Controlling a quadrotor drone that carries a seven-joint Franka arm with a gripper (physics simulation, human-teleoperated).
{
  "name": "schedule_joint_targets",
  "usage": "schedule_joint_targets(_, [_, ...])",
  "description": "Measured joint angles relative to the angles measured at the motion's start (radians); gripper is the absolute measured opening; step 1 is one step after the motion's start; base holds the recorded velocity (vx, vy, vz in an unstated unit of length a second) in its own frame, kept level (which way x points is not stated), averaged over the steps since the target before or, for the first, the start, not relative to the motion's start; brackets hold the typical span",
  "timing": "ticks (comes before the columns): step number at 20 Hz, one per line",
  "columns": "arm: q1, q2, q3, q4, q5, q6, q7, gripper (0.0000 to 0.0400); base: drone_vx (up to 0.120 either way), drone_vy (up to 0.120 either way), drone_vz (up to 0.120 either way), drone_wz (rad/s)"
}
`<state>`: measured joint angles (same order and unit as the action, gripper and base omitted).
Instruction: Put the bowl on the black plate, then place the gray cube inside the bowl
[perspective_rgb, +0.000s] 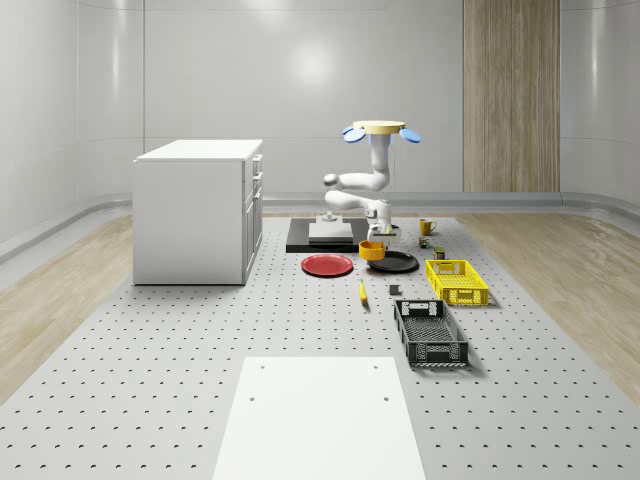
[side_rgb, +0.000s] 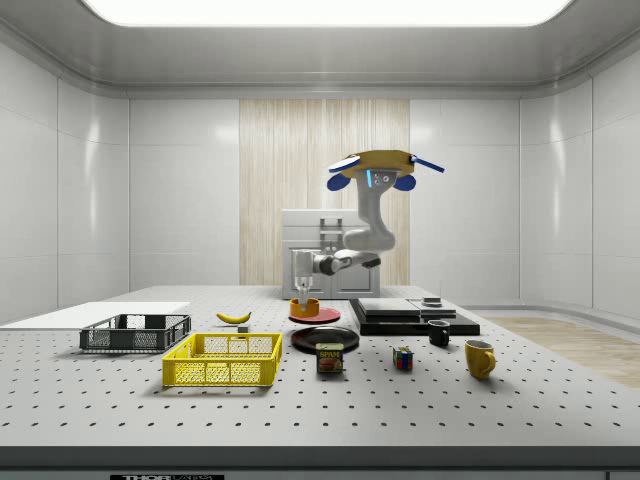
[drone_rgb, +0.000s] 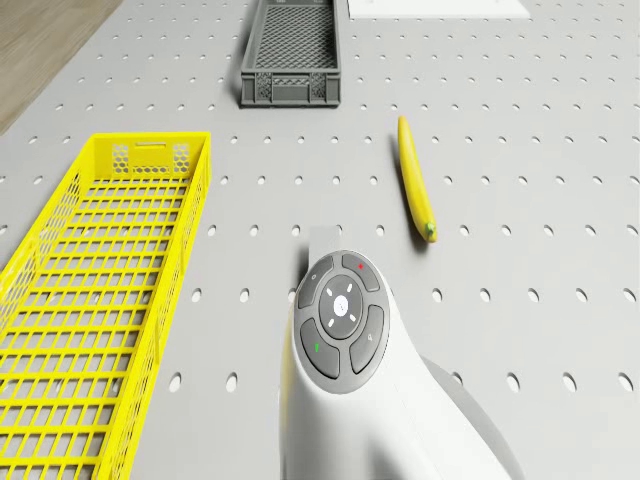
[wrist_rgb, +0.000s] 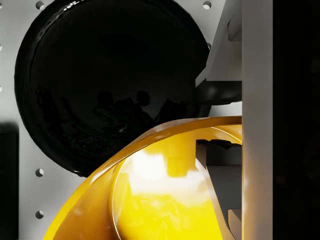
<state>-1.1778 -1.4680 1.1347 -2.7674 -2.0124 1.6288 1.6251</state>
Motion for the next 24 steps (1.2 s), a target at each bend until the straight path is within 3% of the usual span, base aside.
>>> schedule_joint_targets(11, [0.0, 0.0, 0.0, 0.0, 0.0, 0.0, 0.0, 0.01, -0.116, 0.12, 0.0, 0.0])
schedule_joint_targets(18, [0.0, 0.0, 0.0, 0.0, 0.0, 0.0, 0.0, 0.01, 0.0, 0.12, -0.086, 0.0])
schedule_joint_targets(24, [0.0, 0.0, -0.001, 0.0, -0.001, 0.0, 0.0, 0.01, 0.0, 0.093, 0.0, 0.0])
